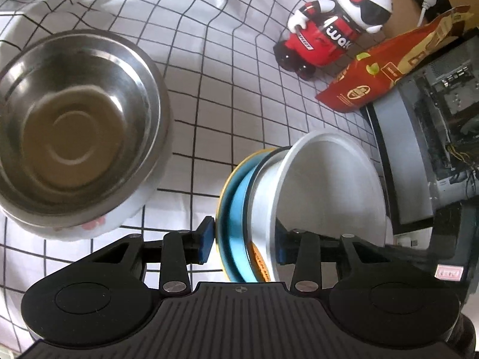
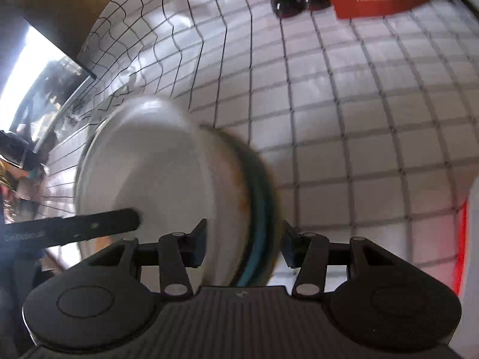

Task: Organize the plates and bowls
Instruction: 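Grip the stacked white bowl, blue bowl and yellow plate with both grippers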

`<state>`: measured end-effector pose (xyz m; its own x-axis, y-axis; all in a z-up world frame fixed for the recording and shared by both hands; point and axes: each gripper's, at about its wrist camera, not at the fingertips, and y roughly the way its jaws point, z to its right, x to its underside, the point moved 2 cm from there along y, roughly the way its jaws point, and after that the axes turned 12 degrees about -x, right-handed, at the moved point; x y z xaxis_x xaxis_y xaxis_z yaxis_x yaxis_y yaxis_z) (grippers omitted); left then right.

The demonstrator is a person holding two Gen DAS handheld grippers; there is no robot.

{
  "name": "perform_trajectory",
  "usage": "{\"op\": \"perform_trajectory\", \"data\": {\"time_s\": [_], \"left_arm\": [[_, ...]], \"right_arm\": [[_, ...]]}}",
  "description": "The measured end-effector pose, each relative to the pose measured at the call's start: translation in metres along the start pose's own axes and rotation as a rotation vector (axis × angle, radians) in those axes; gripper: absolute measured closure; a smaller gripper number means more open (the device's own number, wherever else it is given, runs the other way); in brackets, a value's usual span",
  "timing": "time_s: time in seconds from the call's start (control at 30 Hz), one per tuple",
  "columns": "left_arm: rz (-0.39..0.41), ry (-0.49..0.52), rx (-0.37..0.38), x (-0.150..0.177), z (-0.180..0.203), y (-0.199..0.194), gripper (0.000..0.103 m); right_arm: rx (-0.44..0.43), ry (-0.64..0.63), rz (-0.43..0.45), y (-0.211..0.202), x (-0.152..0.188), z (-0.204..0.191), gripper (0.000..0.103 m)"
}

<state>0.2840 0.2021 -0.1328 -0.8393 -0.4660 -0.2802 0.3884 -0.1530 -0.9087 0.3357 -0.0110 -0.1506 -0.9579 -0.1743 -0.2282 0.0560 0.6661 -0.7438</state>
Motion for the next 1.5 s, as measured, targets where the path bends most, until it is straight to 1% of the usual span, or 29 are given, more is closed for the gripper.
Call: {"op": "perform_trajectory", "data": {"time_s": [0.17,0.27,0.33,0.43,0.5,0.53,0.63,0.7,0.8,0.9,1.0,1.07,1.23,1.33,1.43,1.5], "left_arm": [[-0.003,-0.006,0.008,0.002,0.000,0.001,0.058],[-0.007,-0.013,0.016,0.004,-0.002,0.001,0.058],[-0.016,-0.030,0.014,0.008,-0.006,-0.001,0.058],[-0.045,-0.055,-0.022,0.019,-0.016,-0.010,0.058],[-0.073,-0.042,-0.053,0.030,-0.024,-0.018,0.058],[-0.080,-0.037,-0.057,0.035,-0.028,-0.022,0.059],[-0.095,-0.072,-0.028,0.043,-0.043,-0.026,0.059],[-0.098,-0.106,-0.013,0.043,-0.047,-0.025,0.059],[-0.085,-0.088,-0.034,0.042,-0.042,-0.023,0.057],[-0.077,-0.053,-0.046,0.040,-0.035,-0.021,0.048],[-0.063,-0.029,-0.062,0.035,-0.031,-0.019,0.045],[-0.051,-0.030,-0.068,0.030,-0.032,-0.018,0.045],[-0.031,-0.054,-0.077,0.017,-0.041,-0.016,0.045],[-0.018,-0.016,-0.078,0.015,-0.040,-0.016,0.040],[-0.012,0.010,-0.084,0.016,-0.038,-0.014,0.040],[-0.011,0.009,-0.088,0.016,-0.037,-0.012,0.040]], "right_arm": [[-0.014,0.030,0.020,0.001,0.001,0.003,0.052],[0.007,0.004,0.024,0.005,0.006,-0.004,0.046],[0.017,-0.023,0.007,0.008,0.009,-0.011,0.040],[-0.014,-0.056,-0.050,0.014,0.015,-0.019,0.040],[-0.049,-0.080,-0.099,0.019,0.022,-0.027,0.040],[-0.060,-0.097,-0.115,0.022,0.026,-0.030,0.040],[-0.061,-0.153,-0.139,0.028,0.030,-0.040,0.040],[-0.050,-0.159,-0.136,0.031,0.025,-0.042,0.040],[-0.071,-0.127,-0.139,0.033,0.019,-0.037,0.040],[-0.094,-0.115,-0.143,0.032,0.021,-0.033,0.040],[-0.108,-0.101,-0.150,0.036,0.020,-0.034,0.039],[-0.108,-0.094,-0.145,0.038,0.017,-0.037,0.039],[-0.114,-0.098,-0.130,0.052,-0.001,-0.042,0.039],[-0.119,-0.111,-0.127,0.055,-0.007,-0.043,0.039],[-0.127,-0.117,-0.126,0.054,-0.008,-0.042,0.039],[-0.118,-0.139,-0.122,0.054,-0.007,-0.044,0.039]]}}
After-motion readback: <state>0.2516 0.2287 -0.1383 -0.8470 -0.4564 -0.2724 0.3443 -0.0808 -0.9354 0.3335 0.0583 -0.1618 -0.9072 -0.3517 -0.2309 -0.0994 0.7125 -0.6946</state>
